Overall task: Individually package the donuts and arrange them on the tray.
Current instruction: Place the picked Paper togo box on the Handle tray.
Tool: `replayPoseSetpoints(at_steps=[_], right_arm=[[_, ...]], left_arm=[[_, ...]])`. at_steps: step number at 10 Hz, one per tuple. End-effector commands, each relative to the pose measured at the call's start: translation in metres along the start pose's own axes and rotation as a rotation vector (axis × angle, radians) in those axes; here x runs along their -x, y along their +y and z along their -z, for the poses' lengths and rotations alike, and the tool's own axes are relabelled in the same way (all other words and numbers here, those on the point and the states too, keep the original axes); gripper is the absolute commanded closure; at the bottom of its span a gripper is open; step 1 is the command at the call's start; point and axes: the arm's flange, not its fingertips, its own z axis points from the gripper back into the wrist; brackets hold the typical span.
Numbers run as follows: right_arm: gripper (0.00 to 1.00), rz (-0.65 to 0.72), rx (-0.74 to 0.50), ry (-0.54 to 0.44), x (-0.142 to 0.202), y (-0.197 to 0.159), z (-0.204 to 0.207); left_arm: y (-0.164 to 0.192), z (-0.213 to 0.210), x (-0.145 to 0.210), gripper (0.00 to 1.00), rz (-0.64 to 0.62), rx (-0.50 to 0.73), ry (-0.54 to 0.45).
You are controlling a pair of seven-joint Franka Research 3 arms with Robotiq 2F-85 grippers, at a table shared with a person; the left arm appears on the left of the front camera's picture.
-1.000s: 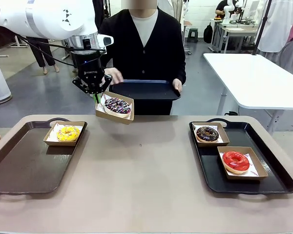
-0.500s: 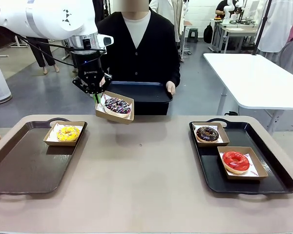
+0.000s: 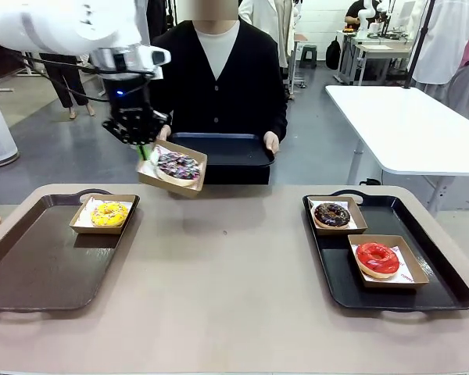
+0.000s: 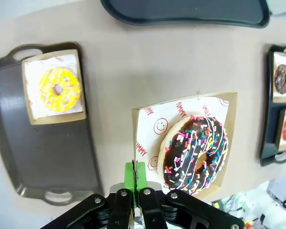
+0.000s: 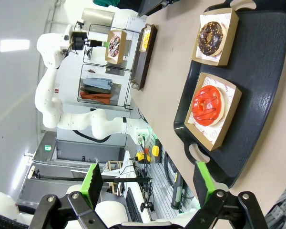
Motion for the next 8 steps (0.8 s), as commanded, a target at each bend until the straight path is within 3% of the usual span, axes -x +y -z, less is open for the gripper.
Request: replayPoseSetpoints(at_steps=[1,4,8], right_arm=[[0.0,0.012,0.003,-0.001,-0.001,0.001,0.0],[0.0,0.012,0.003,-0.001,-0.001,0.001,0.0],[0.0,0.012,0.003,-0.001,-0.001,0.001,0.0]], left_arm=[[0.065,-0.013,0.043,0.99,0.037,0.043,-0.029],[0.134,-0.011,0.073,0.99,-0.011,0.015,-0.009],[0.203,0.026,0.094,0.99,-0.101,-0.068,0.054]])
